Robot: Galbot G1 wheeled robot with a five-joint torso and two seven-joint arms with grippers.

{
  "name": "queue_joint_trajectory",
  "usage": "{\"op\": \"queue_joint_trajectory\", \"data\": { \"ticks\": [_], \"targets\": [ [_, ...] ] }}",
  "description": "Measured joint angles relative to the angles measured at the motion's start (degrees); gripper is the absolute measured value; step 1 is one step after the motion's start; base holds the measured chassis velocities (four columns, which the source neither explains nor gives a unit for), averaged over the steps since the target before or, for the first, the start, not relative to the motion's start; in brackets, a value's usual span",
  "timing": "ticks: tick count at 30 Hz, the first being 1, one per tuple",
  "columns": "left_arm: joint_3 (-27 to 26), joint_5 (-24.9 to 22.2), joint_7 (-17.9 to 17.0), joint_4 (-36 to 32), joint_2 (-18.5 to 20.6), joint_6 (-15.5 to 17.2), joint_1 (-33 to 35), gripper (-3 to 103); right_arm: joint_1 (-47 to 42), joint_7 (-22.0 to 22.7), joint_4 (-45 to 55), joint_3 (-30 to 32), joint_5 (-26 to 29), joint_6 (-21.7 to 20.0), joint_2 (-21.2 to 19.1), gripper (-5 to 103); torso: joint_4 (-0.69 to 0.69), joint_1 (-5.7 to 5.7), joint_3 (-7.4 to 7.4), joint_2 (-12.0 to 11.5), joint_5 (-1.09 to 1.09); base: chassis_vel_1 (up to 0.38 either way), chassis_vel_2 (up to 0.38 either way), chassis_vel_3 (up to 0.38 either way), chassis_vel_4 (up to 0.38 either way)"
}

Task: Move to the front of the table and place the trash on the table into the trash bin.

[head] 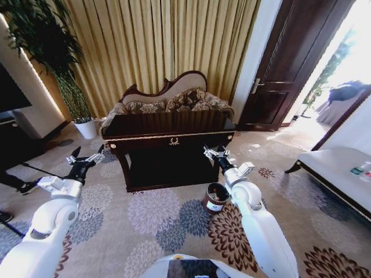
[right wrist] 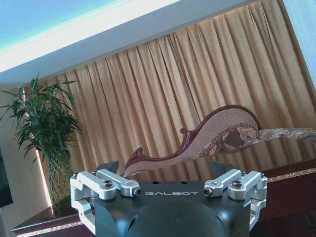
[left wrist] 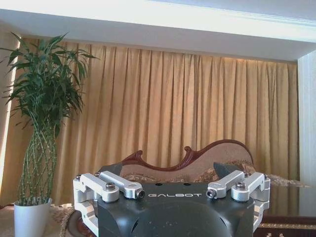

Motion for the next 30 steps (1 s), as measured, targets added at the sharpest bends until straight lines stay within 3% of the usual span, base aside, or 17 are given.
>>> {"op": "queue_joint_trajectory", "data": {
  "ticks": [30],
  "targets": [
    [0.5,0.4,0.4,-1.0,-0.7,-0.3,0.5,100,0.1,-0.1,-0.2,0.0,1.6,0.2,0.0,100,-0.01,0.00,0.00,0.0,0.00,0.077,-0.106,-0.076,0.107]
  ]
}}
